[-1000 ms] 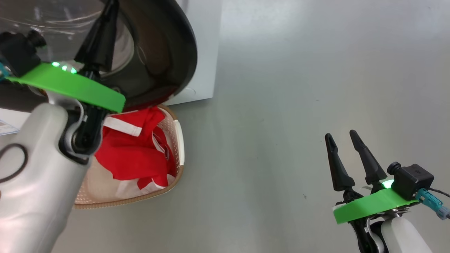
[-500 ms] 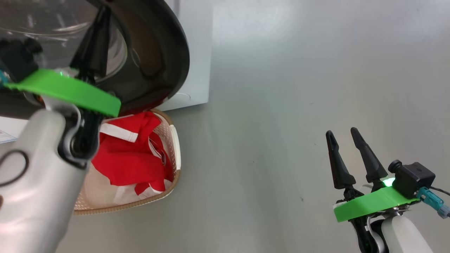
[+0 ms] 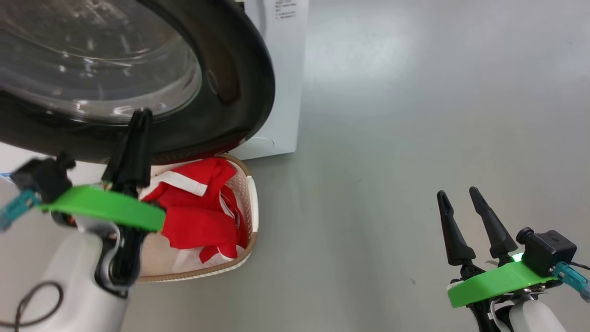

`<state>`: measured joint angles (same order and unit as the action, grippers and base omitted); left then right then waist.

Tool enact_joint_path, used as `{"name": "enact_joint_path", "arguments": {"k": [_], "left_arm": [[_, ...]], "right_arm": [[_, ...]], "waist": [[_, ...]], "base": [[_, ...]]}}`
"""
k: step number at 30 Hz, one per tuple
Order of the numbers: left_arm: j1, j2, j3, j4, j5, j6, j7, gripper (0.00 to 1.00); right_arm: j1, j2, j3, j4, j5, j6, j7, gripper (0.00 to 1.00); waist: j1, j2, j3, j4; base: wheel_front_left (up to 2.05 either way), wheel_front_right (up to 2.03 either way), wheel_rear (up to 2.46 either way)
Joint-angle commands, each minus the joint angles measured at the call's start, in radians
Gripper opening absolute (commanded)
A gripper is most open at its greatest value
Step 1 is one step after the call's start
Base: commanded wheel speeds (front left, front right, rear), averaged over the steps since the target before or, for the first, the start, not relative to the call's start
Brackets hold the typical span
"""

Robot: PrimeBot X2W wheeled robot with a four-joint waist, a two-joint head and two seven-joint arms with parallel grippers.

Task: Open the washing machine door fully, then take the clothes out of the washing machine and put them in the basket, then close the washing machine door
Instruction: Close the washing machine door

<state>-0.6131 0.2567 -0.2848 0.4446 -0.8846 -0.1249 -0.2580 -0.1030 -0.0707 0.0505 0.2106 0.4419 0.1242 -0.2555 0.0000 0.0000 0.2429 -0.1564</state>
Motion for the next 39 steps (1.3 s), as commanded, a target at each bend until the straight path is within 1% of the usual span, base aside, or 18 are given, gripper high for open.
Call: {"name": "enact_joint_path", "arguments": {"k": [1, 4, 8, 11, 12, 14, 18, 19, 25, 39], "left_arm": [[0.018, 0.022, 0.05, -0.034, 0.02, -0.006, -0.004, 0.27], [0.078, 0.007, 0.092, -0.055, 0.065, -0.006, -0.004, 0.29], [0.156, -0.01, 0.152, -0.091, 0.136, -0.006, -0.004, 0.36], [0.214, -0.021, 0.19, -0.118, 0.194, -0.006, -0.004, 0.47], [0.234, -0.024, 0.201, -0.126, 0.212, -0.006, -0.004, 0.54], [0.27, -0.03, 0.217, -0.142, 0.251, -0.006, -0.004, 0.75], [0.335, -0.045, 0.257, -0.171, 0.313, -0.006, -0.004, 0.97], [0.349, -0.048, 0.266, -0.176, 0.328, -0.006, -0.004, 1.0], [0.433, -0.076, 0.325, -0.215, 0.411, -0.006, -0.004, 1.0], [0.564, -0.128, 0.454, -0.272, 0.531, -0.006, -0.004, 1.0]], "right_arm": [[0.01, -0.017, 0.021, -0.024, -0.005, 0.007, -0.006, 1.0], [0.024, -0.022, 0.015, -0.023, -0.007, 0.007, -0.006, 1.0], [0.04, -0.026, 0.011, -0.024, -0.01, 0.007, -0.006, 1.0], [0.051, -0.028, 0.008, -0.024, -0.011, 0.007, -0.006, 1.0], [0.053, -0.029, 0.008, -0.024, -0.012, 0.007, -0.006, 1.0], [0.059, -0.03, 0.006, -0.025, -0.012, 0.007, -0.006, 1.0], [0.069, -0.032, 0.001, -0.027, -0.014, 0.007, -0.006, 1.0], [0.07, -0.033, 0.0, -0.027, -0.014, 0.007, -0.006, 1.0], [0.085, -0.037, -0.004, -0.03, -0.016, 0.007, -0.006, 1.0], [0.113, -0.042, -0.014, -0.035, -0.019, 0.007, -0.006, 1.0]], "waist": [[0.0, 0.0, -0.018, 0.017], [0.0, 0.0, -0.033, 0.032], [0.0, 0.0, -0.05, 0.044], [0.0, 0.0, -0.063, 0.052], [0.0, 0.0, -0.066, 0.054], [0.0, 0.0, -0.072, 0.059], [0.0, 0.0, -0.081, 0.069], [0.0, 0.0, -0.082, 0.071], [0.0, 0.0, -0.097, 0.086], [0.0, 0.0, -0.128, 0.095]], "base": [[0.0, 0.0, 0.0], [0.0, 0.0, 0.0], [0.0, 0.0, 0.0], [0.0, 0.0, 0.0], [0.0, 0.0, 0.0], [0.0, 0.0, 0.0], [0.0, 0.0, 0.0], [0.0, 0.0, 0.0], [0.0, 0.0, 0.0], [0.0, 0.0, 0.0]]}}
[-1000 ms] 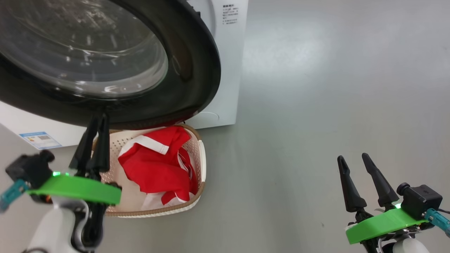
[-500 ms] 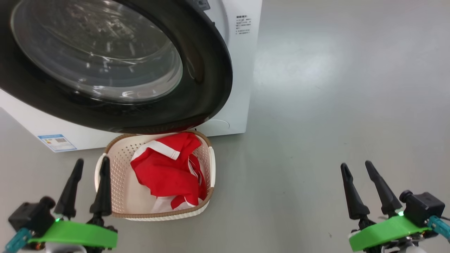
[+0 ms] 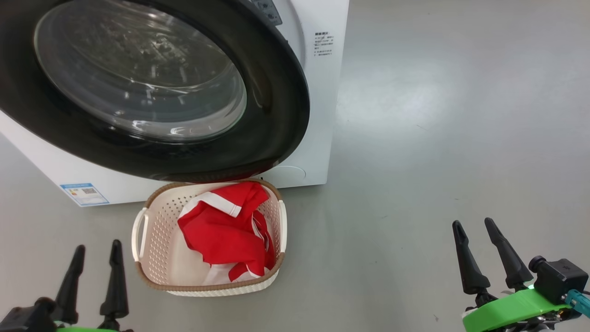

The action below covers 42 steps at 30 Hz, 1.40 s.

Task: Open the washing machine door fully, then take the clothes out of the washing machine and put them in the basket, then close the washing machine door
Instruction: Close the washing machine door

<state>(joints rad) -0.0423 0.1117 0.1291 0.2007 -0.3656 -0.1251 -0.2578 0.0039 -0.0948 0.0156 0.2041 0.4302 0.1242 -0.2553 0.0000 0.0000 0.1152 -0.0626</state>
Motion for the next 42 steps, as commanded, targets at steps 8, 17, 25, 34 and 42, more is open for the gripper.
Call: {"name": "enact_joint_path", "arguments": {"k": [8, 17, 25, 34, 42], "left_arm": [[0.034, -0.011, 0.077, -0.054, 0.037, -0.006, -0.004, 1.0], [0.037, -0.025, 0.082, -0.061, 0.053, -0.006, -0.004, 1.0], [0.028, -0.037, 0.058, -0.06, 0.061, -0.006, -0.004, 1.0], [0.008, -0.057, 0.001, -0.052, 0.056, -0.006, -0.004, 1.0], [-0.019, -0.061, -0.059, -0.041, 0.031, -0.006, -0.004, 1.0]], "right_arm": [[0.013, -0.015, 0.013, -0.032, -0.01, 0.007, -0.006, 1.0], [0.014, -0.015, 0.013, -0.033, -0.012, 0.007, -0.006, 1.0], [-0.014, -0.014, 0.03, -0.028, -0.003, 0.007, -0.006, 0.62], [-0.132, -0.005, 0.089, -0.01, 0.021, 0.007, -0.006, 0.0], [-0.282, -0.022, 0.135, 0.028, 0.041, 0.007, -0.006, 0.0]], "waist": [[0.0, 0.0, -0.003, 0.005], [0.0, 0.0, -0.006, 0.007], [0.0, 0.0, 0.002, 0.029], [0.0, 0.0, 0.022, 0.105], [0.0, 0.0, 0.05, 0.183]], "base": [[0.0, 0.0, 0.0], [0.0, 0.0, 0.0], [0.0, 0.0, 0.0], [0.0, 0.0, 0.0], [0.0, 0.0, 0.0]]}}
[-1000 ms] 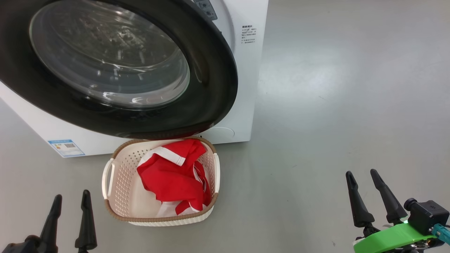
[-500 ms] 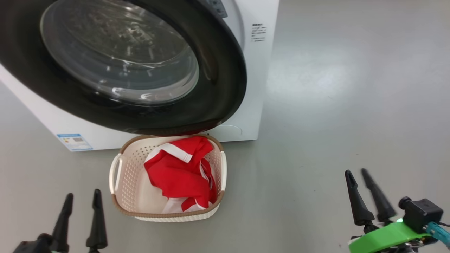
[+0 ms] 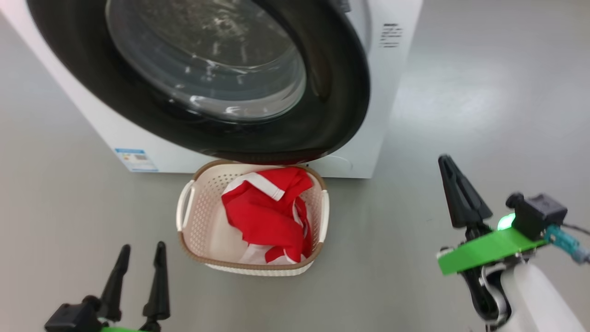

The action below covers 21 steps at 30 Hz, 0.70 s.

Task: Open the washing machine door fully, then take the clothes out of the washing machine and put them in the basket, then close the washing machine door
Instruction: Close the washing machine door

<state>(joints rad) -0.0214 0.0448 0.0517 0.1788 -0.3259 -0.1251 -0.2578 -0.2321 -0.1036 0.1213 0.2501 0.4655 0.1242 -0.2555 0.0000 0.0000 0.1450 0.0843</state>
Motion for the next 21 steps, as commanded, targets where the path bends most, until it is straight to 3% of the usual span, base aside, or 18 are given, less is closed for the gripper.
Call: {"name": "enact_joint_path", "arguments": {"k": [1, 21], "left_arm": [[-0.045, 0.006, 0.008, -0.018, -0.014, -0.006, -0.004, 1.0], [-0.151, 0.006, -0.133, -0.031, -0.11, 0.009, -0.004, 1.0]], "right_arm": [[-0.065, -0.016, 0.034, -0.013, 0.007, 0.007, -0.006, 0.0], [-0.34, -0.106, 0.086, 0.076, 0.023, 0.007, -0.006, 0.0]], "waist": [[0.0, 0.0, 0.026, 0.046], [0.0, 0.0, 0.199, 0.198]], "base": [[0.0, 0.0, 0.0], [0.0, 0.0, 0.0]]}}
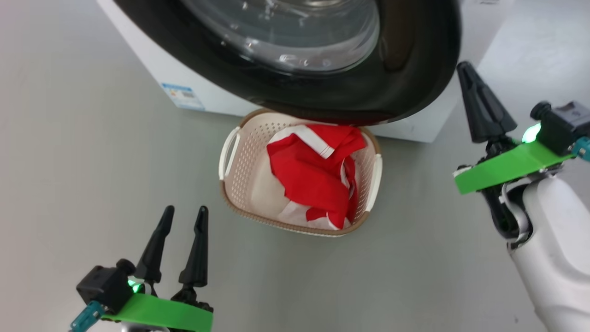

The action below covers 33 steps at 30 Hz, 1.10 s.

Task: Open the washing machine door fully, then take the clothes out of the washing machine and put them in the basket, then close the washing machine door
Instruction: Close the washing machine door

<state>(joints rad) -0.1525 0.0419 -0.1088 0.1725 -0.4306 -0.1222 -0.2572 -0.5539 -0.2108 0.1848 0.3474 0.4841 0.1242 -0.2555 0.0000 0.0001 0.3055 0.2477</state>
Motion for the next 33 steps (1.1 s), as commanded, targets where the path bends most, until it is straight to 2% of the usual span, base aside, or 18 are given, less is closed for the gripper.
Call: {"name": "enact_joint_path", "arguments": {"k": [1, 23, 33], "left_arm": [[-0.024, 0.008, 0.022, -0.025, -0.009, 0.008, -0.005, 1.0], [-0.125, 0.008, -0.066, -0.074, -0.062, 0.041, -0.005, 1.0], [-0.151, 0.008, -0.074, -0.083, -0.057, 0.045, -0.005, 1.0]], "right_arm": [[-0.028, -0.003, 0.025, -0.017, 0.005, 0.007, -0.006, 0.0], [-0.208, -0.062, -0.042, -0.007, 0.019, 0.007, -0.006, 0.0], [-0.283, -0.061, -0.085, -0.015, 0.02, 0.007, -0.006, 0.0]], "waist": [[0.0, -0.0001, 0.045, 0.04], [0.0, -0.0001, 0.196, 0.091], [0.0, -0.0001, 0.233, 0.087]], "base": [[0.0, 0.0, 0.0], [0.0, 0.0, 0.0], [0.0, 0.0, 0.0]]}}
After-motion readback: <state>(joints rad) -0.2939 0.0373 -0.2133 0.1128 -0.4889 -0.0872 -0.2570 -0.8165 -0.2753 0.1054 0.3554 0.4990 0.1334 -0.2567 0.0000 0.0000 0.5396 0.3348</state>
